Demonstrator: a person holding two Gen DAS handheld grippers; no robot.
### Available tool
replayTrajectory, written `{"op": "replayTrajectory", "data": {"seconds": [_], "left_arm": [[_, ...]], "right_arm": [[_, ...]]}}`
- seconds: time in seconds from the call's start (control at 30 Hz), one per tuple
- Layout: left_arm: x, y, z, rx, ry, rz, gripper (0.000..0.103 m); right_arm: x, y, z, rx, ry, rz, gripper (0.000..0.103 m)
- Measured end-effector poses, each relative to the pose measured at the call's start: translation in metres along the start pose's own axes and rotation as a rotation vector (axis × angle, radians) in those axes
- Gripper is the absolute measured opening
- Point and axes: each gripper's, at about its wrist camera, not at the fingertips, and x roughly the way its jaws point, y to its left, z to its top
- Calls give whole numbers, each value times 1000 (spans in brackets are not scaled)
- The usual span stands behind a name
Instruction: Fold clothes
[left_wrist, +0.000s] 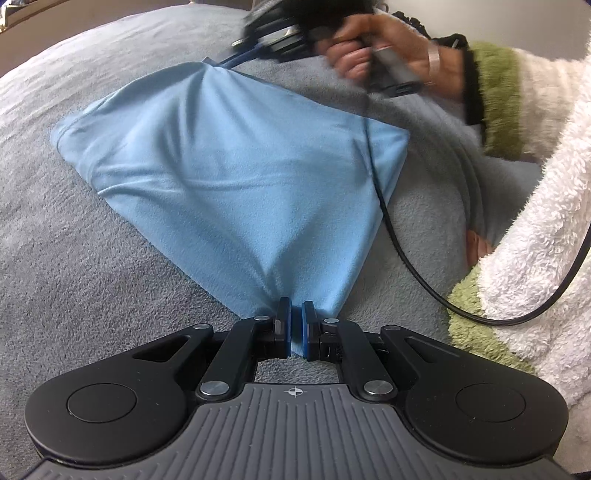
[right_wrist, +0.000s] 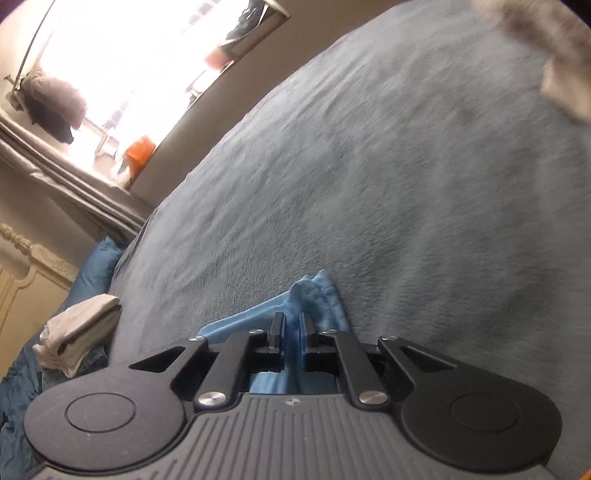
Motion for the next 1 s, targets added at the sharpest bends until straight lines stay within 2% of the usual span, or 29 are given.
{"op": "replayTrajectory", "data": {"seconds": [0.1, 0.23, 0.33, 0.4, 0.47, 0.53, 0.57, 0.67, 0.77, 0.83, 0.9, 1.0], "left_arm": [[-1, 1, 0, -10, 2, -2, 4], [-1, 4, 2, -28, 7, -4, 4], [-1, 2, 2, -26, 10, 3, 4], [-1, 1, 3, -22, 11, 8, 4], [-2, 1, 3, -20, 9, 13, 4], [-3, 0, 2, -18, 8, 18, 4], [-3, 0, 1, -18, 7, 20, 4], [-3, 0, 1, -11, 10, 24, 4], [-2, 1, 3, -1, 14, 25, 4], [-5, -2, 0, 8, 16, 28, 4], [-6, -3, -4, 13, 16, 31, 4], [-8, -5, -7, 15, 16, 34, 4]], "right_arm": [[-37, -1, -4, -16, 61, 42, 9], [-78, 10, -29, -124, 207, 84, 9], [-86, 20, -61, -242, 328, 87, 9], [-85, 16, -80, -303, 397, 38, 9], [-87, 2, -92, -353, 413, -91, 2], [-108, -15, -87, -266, 369, -125, 2], [-115, -10, -86, -284, 355, -124, 5], [-138, 6, -85, -343, 313, -120, 5], [-127, 30, -98, -444, 346, -44, 5], [-112, 33, -111, -502, 378, -78, 5], [-102, 18, -126, -526, 435, -175, 2], [-115, 23, -125, -518, 455, -199, 4]]}}
